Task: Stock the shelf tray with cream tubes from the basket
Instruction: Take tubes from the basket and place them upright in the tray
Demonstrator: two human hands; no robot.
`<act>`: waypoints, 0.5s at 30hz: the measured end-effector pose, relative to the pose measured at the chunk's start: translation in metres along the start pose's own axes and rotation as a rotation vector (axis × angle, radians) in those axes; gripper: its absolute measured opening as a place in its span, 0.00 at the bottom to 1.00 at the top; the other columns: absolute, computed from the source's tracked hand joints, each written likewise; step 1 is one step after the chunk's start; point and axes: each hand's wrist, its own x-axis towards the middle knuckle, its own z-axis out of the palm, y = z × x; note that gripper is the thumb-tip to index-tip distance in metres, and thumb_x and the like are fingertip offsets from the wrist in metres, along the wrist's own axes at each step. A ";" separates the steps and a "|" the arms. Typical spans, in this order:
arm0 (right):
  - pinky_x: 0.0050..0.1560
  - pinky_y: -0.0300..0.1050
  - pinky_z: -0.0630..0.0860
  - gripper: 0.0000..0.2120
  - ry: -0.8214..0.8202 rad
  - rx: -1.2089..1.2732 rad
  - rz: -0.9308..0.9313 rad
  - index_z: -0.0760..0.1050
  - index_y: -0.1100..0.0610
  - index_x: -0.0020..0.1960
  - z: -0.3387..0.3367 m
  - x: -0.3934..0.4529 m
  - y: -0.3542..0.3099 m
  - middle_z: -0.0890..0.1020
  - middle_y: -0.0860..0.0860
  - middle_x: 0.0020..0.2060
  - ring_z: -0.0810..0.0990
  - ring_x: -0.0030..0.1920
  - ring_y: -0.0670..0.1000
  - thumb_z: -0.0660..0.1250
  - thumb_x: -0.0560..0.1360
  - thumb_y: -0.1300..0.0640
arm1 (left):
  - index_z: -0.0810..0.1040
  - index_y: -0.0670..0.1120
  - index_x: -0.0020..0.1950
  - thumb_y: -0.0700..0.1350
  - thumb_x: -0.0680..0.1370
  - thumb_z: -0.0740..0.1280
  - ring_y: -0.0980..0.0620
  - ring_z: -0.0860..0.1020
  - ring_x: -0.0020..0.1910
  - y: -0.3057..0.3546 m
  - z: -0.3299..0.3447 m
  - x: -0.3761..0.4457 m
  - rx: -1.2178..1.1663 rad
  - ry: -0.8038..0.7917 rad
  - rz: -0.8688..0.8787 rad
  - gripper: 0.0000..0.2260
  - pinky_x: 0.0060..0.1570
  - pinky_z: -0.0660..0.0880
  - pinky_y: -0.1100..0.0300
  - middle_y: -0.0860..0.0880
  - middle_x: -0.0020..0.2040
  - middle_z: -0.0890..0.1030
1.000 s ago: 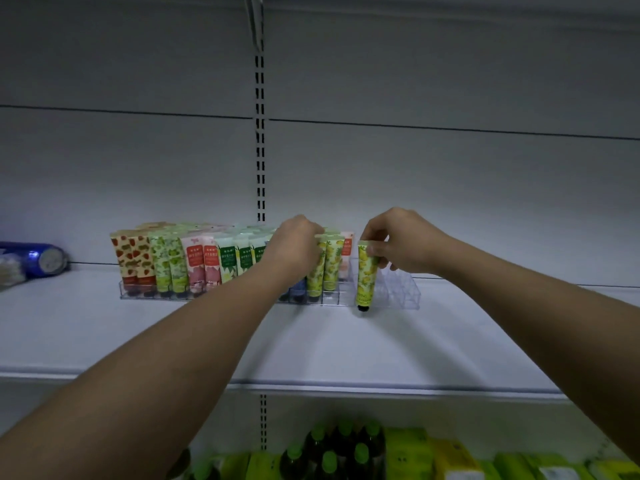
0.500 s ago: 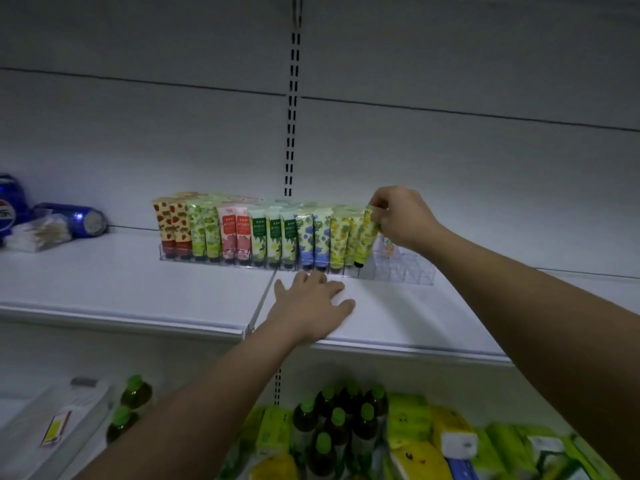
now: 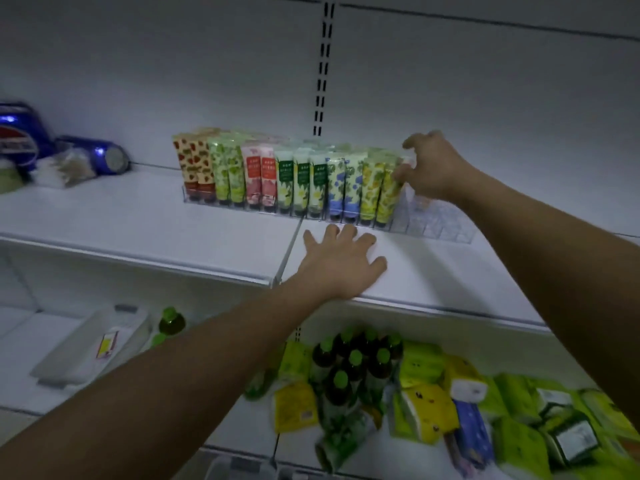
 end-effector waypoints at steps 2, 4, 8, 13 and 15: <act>0.63 0.51 0.69 0.23 0.177 0.037 0.005 0.66 0.61 0.71 -0.008 -0.028 0.009 0.67 0.60 0.68 0.74 0.61 0.62 0.64 0.79 0.54 | 0.63 0.54 0.73 0.62 0.79 0.50 0.41 0.57 0.73 0.000 0.001 -0.006 0.003 0.034 0.000 0.25 0.69 0.53 0.33 0.46 0.74 0.61; 0.59 0.50 0.72 0.16 0.356 0.155 0.050 0.72 0.60 0.66 -0.003 -0.066 0.004 0.75 0.58 0.62 0.77 0.58 0.59 0.61 0.80 0.56 | 0.70 0.50 0.70 0.56 0.79 0.56 0.40 0.64 0.69 0.005 -0.003 -0.020 -0.067 0.163 -0.003 0.21 0.65 0.64 0.40 0.43 0.70 0.67; 0.33 0.43 0.78 0.10 0.205 0.466 0.060 0.77 0.61 0.54 0.037 -0.157 -0.033 0.82 0.58 0.45 0.81 0.37 0.54 0.59 0.78 0.60 | 0.80 0.50 0.53 0.43 0.76 0.61 0.46 0.74 0.55 0.011 0.002 -0.084 -0.226 0.628 0.139 0.10 0.50 0.68 0.51 0.50 0.52 0.80; 0.24 0.33 0.67 0.07 0.105 0.725 0.100 0.78 0.60 0.47 0.121 -0.232 -0.046 0.78 0.52 0.32 0.73 0.23 0.41 0.61 0.78 0.64 | 0.79 0.45 0.44 0.39 0.73 0.62 0.45 0.73 0.45 -0.027 0.095 -0.176 -0.384 0.765 0.254 0.06 0.44 0.66 0.54 0.48 0.43 0.79; 0.24 0.32 0.67 0.07 -0.064 0.691 0.195 0.78 0.61 0.46 0.170 -0.258 -0.040 0.79 0.53 0.32 0.72 0.22 0.39 0.62 0.78 0.64 | 0.79 0.44 0.45 0.38 0.76 0.62 0.44 0.75 0.45 -0.052 0.142 -0.195 -0.432 0.508 0.115 0.07 0.43 0.68 0.54 0.46 0.44 0.80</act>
